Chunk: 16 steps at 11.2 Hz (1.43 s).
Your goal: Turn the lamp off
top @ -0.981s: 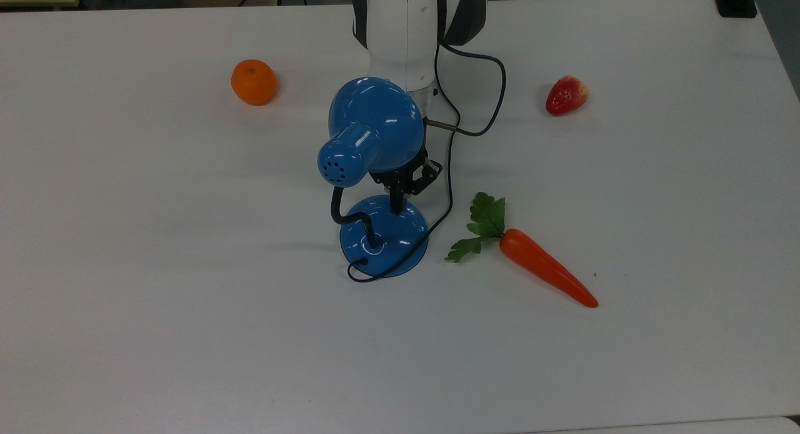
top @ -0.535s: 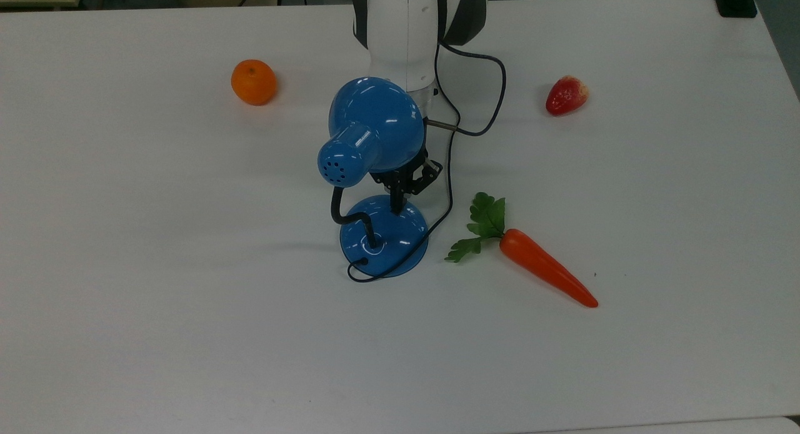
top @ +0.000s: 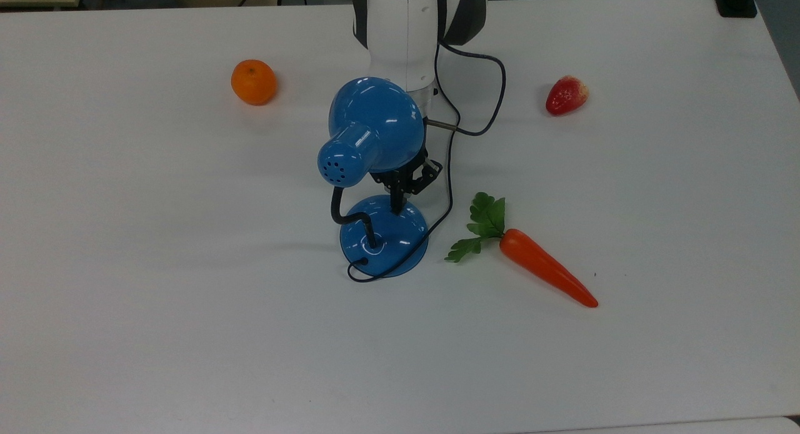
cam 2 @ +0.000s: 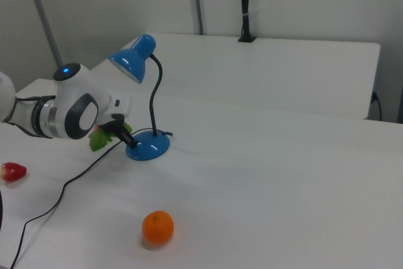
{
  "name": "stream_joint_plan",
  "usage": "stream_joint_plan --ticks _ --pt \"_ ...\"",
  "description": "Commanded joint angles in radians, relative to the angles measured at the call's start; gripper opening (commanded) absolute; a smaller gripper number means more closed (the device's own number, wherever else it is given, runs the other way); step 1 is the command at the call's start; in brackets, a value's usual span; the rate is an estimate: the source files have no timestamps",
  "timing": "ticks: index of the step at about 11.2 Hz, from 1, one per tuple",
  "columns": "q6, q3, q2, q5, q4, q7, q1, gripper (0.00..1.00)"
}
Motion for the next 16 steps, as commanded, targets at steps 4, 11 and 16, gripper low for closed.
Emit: stream_joint_plan --ticks 4,11,16 --pt "-0.156 -0.023 -0.074 -0.014 -0.038 -0.006 0.023 0.12" --pt "-0.511 -0.021 -0.293 -0.012 -0.035 -0.162 -0.046 0.14" --pt "-0.758 -0.012 -0.419 0.0 0.002 -0.325 -0.136 0.16"
